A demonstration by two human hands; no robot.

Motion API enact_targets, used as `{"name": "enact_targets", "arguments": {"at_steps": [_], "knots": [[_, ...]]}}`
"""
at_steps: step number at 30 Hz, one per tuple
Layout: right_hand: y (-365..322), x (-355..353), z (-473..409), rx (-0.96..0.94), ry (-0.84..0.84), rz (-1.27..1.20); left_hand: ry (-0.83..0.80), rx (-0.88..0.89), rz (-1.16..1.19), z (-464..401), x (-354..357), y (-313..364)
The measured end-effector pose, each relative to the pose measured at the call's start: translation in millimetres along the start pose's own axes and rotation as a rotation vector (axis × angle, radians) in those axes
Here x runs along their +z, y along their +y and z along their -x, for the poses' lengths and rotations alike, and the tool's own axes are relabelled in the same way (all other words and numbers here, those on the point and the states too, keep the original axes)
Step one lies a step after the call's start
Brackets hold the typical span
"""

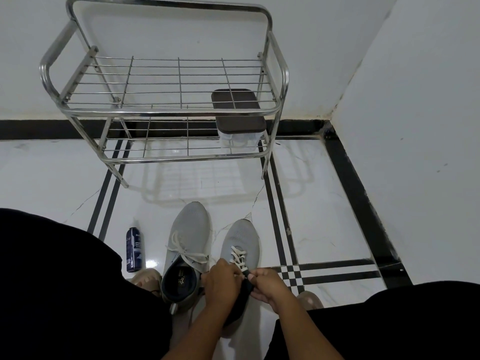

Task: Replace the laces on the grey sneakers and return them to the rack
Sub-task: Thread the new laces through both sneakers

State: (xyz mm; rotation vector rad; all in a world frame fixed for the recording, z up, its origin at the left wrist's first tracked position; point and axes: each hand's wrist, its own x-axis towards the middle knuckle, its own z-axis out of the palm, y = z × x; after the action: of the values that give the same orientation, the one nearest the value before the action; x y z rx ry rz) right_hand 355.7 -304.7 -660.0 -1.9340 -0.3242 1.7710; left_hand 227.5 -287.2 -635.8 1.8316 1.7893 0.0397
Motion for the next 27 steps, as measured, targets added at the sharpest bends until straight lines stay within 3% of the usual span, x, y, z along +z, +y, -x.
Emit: {"name": "enact_targets", "arguments": {"at_steps": [10, 18, 22, 27], "knots": [[-2, -4, 5, 0.134, 0.02, -0.164, 0.047, 0.017, -0.1, 2, 9, 7], [-7, 3, 11, 0.096, 0.055, -0.13, 0.029, 0.056, -0.085, 3, 7, -2], [-8, 3, 12, 0.097, 0.088, -0.137, 0.126, -0.085, -0.076, 11, 6, -17], [-20, -3, 25, 0.089, 0.199, -0.249, 0.038, -0.179, 0.077, 13, 5, -34]]}}
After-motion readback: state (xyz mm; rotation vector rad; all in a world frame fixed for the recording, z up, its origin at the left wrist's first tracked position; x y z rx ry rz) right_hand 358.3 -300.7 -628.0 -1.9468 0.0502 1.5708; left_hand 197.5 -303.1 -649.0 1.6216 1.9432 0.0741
